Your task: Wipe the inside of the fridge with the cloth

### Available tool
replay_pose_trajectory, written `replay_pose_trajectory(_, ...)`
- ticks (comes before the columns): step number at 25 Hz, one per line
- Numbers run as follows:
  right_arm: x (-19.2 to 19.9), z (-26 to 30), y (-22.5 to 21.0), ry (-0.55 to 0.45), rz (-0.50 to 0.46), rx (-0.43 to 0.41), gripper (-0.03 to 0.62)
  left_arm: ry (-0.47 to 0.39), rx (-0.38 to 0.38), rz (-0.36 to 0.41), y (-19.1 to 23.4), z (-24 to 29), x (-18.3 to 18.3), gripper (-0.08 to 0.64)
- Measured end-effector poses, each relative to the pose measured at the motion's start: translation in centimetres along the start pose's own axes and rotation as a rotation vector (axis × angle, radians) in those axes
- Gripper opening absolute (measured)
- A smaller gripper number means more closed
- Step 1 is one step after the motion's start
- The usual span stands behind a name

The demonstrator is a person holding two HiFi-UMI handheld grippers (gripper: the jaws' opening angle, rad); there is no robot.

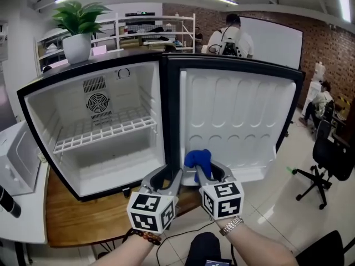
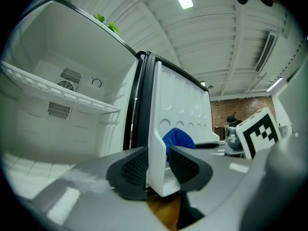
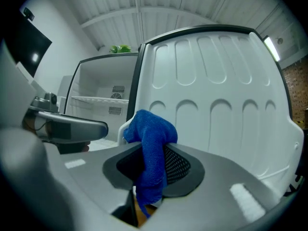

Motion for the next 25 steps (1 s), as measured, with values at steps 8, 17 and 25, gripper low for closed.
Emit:
replay_pose_trajectory(8,0.4,1.0,0.3,0.036,0.002,0.007,0.100,-0.019,-0.002,-0.040,0.2,-2.0,0.8,0.141)
replay_pose_trajectory(17,1.3,-1.0,-3.9,0.037,0.037,0.095,0.100,-0.023,0.016,-0.051,-0.7,-1.8,1.4,0.138)
replay_pose_trajectory(25,2.2,-3.5,-8.6,0.041,0.060,0.184,0.100,-0.015,0.029,-0.052,-1.6,-1.3,1.9,0.137)
Point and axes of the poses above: the fingertips, and each gripper's own axes: z forward along the fingers, y to its left, x out of its underside, the point moved 4 cm from there along -z, backward along the fingers, and after that the axes turned 7 degrees about y, right-handed, at the moved point
